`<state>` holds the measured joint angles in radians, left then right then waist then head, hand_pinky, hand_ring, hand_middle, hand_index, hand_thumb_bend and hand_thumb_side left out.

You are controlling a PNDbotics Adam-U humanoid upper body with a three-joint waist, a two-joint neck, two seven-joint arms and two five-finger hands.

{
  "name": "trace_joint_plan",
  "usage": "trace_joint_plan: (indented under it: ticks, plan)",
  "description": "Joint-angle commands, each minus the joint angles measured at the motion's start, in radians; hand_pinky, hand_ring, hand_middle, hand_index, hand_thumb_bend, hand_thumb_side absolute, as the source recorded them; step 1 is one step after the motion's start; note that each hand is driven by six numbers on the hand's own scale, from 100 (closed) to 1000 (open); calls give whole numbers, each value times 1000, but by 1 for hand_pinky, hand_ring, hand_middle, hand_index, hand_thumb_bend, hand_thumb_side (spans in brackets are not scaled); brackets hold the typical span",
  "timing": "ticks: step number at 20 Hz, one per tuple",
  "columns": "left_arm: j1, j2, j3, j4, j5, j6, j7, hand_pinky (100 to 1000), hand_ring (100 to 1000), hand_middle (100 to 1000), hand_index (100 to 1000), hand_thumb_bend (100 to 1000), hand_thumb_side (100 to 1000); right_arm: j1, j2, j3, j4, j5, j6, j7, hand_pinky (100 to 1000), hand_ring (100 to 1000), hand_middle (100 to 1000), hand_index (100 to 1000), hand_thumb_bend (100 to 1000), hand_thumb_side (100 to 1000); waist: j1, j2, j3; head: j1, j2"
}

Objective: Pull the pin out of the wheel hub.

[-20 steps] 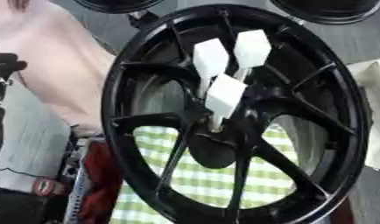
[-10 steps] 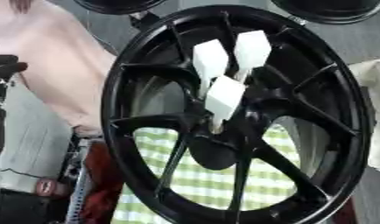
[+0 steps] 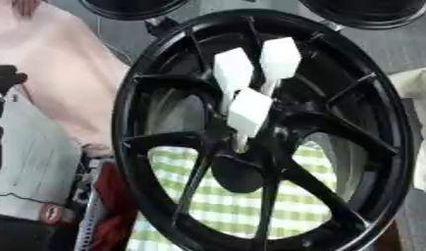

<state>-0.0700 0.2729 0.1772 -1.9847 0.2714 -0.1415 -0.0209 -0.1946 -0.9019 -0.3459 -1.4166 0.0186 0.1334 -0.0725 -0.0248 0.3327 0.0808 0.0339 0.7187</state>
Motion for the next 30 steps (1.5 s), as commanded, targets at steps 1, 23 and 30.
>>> trace_joint_plan:
  ticks: [1,23,30]
  plan:
    - [-1,10,10,-15,3,1,1,1000,742,671,840,100,785,-12,-30,-22,-29,2,16,-10,947,956,873,802,113,128,-5,-22,-1,-2,-13]
    - [-5,11,6,-15,-4,11,-5,1000,742,670,839,100,790,-27,-20,-33,-64,-129,-123,-120,967,880,758,779,100,796,-21,-17,3,-8,-11]
    - [-8,12,4,-15,-3,8,-8,1000,741,670,839,100,787,-36,-14,3,-138,-221,-160,-139,890,771,632,683,100,525,-22,-17,11,-10,-11]
